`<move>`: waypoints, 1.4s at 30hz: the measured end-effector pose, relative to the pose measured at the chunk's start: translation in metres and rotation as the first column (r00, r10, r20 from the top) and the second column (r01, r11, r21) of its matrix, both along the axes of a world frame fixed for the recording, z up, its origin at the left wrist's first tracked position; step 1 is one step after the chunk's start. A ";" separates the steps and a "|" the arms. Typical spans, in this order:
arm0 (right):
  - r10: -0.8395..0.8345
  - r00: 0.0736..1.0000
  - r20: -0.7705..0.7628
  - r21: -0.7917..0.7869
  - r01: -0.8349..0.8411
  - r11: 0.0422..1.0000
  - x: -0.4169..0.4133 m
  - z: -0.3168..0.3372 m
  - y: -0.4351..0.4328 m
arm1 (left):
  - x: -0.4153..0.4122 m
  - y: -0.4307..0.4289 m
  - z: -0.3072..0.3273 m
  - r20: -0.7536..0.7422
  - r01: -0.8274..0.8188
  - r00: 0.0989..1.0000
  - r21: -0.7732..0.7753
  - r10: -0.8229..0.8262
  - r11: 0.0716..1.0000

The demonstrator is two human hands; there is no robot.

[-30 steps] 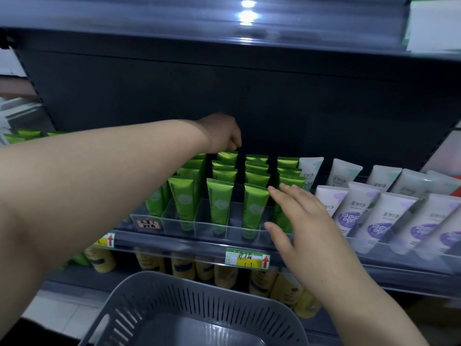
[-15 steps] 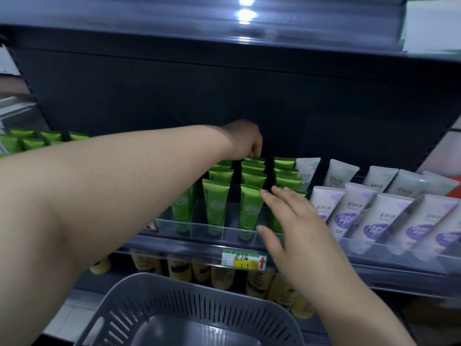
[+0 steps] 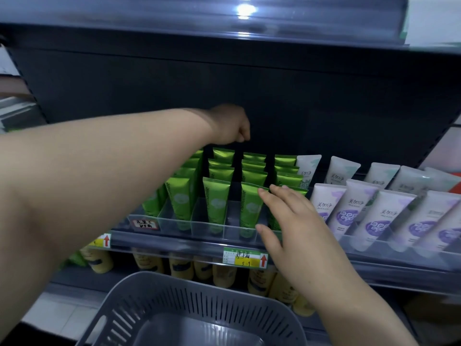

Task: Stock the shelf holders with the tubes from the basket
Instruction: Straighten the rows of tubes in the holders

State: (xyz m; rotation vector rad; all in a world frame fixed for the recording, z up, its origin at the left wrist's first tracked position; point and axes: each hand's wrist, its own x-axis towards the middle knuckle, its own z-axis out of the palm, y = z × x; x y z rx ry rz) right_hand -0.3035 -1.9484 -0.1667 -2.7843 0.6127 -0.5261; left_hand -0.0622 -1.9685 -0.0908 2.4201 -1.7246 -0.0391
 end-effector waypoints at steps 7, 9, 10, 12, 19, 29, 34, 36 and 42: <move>0.009 1.000 -0.008 -0.008 -0.009 1.000 0.001 0.000 0.001 | 0.023 0.024 -0.001 0.042 -0.014 0.999 0.186 0.007 0.983; 0.009 1.000 -0.001 -0.009 -0.009 1.000 0.001 0.000 0.002 | 0.023 0.025 -0.006 0.044 -0.011 0.999 0.195 0.003 0.981; 0.009 1.000 -0.001 -0.009 -0.009 1.000 0.001 -0.001 0.002 | 0.023 0.025 -0.007 0.052 -0.006 0.999 0.187 -0.004 0.982; 0.011 1.000 -0.007 -0.017 -0.011 1.000 0.002 -0.001 0.002 | 0.020 0.027 -0.005 0.056 0.015 0.998 0.128 -0.022 0.992; 0.013 1.000 -0.007 -0.025 -0.013 1.000 0.004 -0.002 0.003 | 0.010 0.042 0.002 -0.023 0.086 0.996 0.214 -0.083 0.973; 0.013 1.000 -0.017 -0.031 -0.014 0.999 0.003 -0.004 0.005 | 0.008 0.045 -0.012 0.125 0.000 0.992 0.201 -0.026 0.980; 0.011 1.000 -0.018 -0.025 -0.011 1.000 0.001 -0.003 0.005 | 0.010 0.042 -0.014 0.104 -0.035 0.994 0.092 0.025 0.995; 0.013 1.000 -0.018 -0.026 -0.014 1.000 0.001 -0.003 0.006 | 0.012 0.042 -0.017 0.081 -0.048 0.996 0.081 0.042 0.996; 0.016 1.000 -0.007 -0.030 -0.016 0.999 0.002 -0.004 0.006 | 0.011 0.046 -0.017 0.025 -0.062 0.998 0.060 0.061 0.996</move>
